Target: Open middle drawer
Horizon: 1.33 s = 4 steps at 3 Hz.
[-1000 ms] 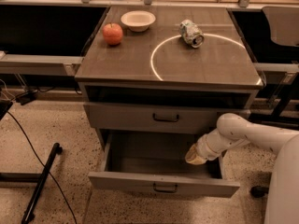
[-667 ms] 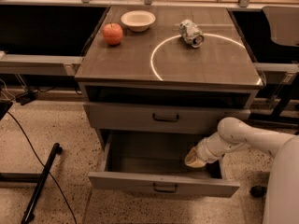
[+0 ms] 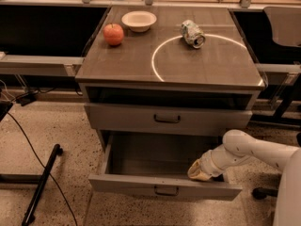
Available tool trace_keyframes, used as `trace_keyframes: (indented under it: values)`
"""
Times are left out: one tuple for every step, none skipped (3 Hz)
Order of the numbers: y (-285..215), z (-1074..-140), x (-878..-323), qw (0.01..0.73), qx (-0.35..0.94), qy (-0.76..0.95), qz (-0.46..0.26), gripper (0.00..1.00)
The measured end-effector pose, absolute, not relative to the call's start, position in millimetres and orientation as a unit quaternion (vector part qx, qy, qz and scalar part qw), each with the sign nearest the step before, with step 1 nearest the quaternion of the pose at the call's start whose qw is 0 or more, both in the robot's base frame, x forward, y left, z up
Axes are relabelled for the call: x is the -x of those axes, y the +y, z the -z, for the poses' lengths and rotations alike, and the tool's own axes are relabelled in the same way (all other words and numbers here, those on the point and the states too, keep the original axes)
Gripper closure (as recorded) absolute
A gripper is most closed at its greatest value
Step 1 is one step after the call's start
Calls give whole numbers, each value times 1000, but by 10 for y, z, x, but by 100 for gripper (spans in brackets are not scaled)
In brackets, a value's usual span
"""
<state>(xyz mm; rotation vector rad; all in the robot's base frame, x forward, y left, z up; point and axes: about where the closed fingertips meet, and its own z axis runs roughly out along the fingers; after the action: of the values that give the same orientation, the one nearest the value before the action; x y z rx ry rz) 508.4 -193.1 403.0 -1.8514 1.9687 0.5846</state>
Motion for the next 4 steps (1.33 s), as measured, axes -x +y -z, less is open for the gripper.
trace_keyframes:
  values:
    - [-1870, -4152, -4603, 176, 685, 671, -224, 100]
    - [-1825, -4254, -4344, 169, 700, 653, -235, 100]
    - [-1747, -4444, -4182, 188, 710, 625, -263, 100]
    - [-1748, -4873, -4120, 253, 712, 593, -280, 100]
